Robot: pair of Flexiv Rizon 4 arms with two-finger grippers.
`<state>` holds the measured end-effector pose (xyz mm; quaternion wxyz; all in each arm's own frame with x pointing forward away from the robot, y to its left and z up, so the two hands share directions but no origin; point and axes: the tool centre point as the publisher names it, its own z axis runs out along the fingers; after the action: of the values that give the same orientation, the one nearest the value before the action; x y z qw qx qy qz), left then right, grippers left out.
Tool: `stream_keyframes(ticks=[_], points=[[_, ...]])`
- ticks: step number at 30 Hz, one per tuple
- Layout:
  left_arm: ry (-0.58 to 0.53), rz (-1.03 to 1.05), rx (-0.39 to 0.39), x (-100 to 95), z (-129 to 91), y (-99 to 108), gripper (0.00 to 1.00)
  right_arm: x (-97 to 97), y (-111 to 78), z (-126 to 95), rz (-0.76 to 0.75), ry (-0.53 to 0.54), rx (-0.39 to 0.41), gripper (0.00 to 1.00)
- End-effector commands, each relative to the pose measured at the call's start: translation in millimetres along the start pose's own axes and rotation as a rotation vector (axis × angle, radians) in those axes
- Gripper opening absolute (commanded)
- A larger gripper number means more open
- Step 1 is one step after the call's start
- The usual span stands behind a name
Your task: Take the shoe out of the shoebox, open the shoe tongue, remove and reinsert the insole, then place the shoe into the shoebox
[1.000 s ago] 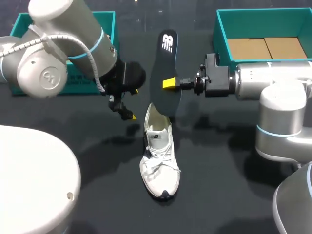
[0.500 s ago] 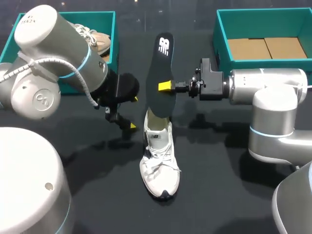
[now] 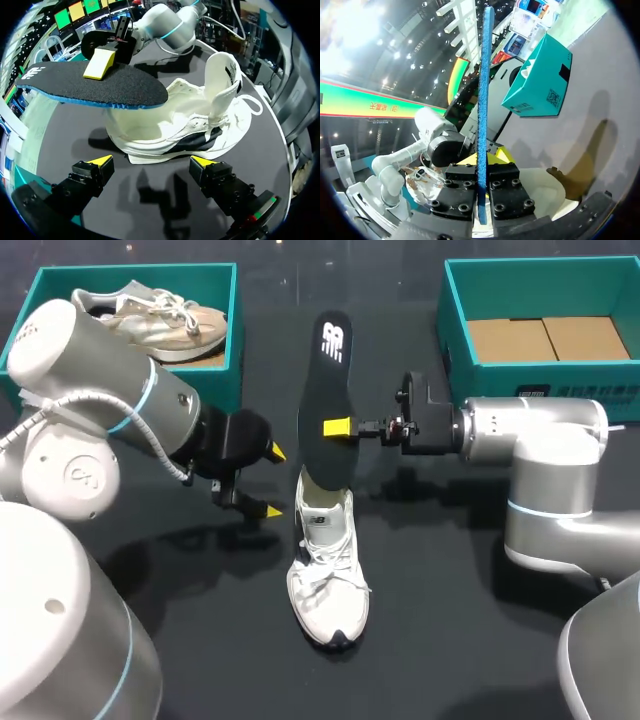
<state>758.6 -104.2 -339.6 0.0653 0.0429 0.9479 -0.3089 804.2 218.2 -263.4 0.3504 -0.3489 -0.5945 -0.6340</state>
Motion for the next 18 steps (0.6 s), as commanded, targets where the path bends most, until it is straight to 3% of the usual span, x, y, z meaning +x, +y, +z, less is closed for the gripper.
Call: stream_keyframes(ticks=[1,18], points=[[-0.003,0.003,0.034,2.3,-1.9,3.0,1.00,-3.5,1.6,3.3,0.000,0.006,0.004,0.00],[-0.030,-0.008,0.069,-0.7,13.9,1.9,1.00,-12.7,-3.5,10.7,-0.055,-0.042,-0.090,0.00]])
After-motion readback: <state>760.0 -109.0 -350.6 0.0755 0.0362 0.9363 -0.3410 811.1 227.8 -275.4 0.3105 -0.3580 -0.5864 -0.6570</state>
